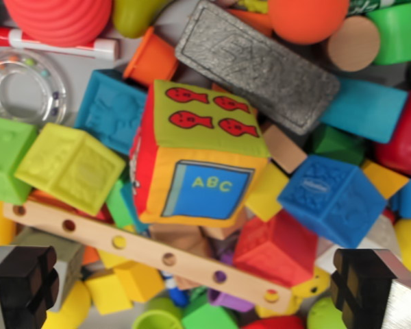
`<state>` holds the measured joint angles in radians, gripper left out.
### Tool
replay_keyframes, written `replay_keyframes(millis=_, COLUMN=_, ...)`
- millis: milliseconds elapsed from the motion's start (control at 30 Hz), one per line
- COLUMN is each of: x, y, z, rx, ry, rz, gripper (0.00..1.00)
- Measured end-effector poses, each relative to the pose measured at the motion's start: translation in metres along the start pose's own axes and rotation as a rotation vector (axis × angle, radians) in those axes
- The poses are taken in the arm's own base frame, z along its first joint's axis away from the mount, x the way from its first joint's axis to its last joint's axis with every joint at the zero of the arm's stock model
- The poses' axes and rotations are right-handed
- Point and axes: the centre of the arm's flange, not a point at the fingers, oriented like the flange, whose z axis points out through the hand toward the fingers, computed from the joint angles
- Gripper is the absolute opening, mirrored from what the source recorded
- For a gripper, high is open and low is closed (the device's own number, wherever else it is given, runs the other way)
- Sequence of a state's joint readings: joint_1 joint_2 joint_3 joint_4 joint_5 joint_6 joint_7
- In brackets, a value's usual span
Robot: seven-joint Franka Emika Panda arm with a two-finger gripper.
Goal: Pick an object from the bin
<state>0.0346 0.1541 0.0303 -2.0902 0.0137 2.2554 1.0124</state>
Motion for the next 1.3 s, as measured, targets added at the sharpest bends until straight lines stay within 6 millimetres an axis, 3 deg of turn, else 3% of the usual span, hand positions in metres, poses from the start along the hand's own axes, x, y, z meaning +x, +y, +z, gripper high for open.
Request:
replay_keyframes(millis=400, x=-0.017, y=0.0, z=0.048, rx=-0.02, ry=0.0, rz=0.099, gripper=1.0)
replay_keyframes(millis=933, x=-0.017, y=0.001, z=0.11, rx=-0.021, ry=0.0, rz=0.106, gripper=1.0)
replay_keyframes(millis=1300, x=-0.016, y=0.001, z=0.135, rx=-0.017, ry=0.002, rz=0.107, gripper=1.0)
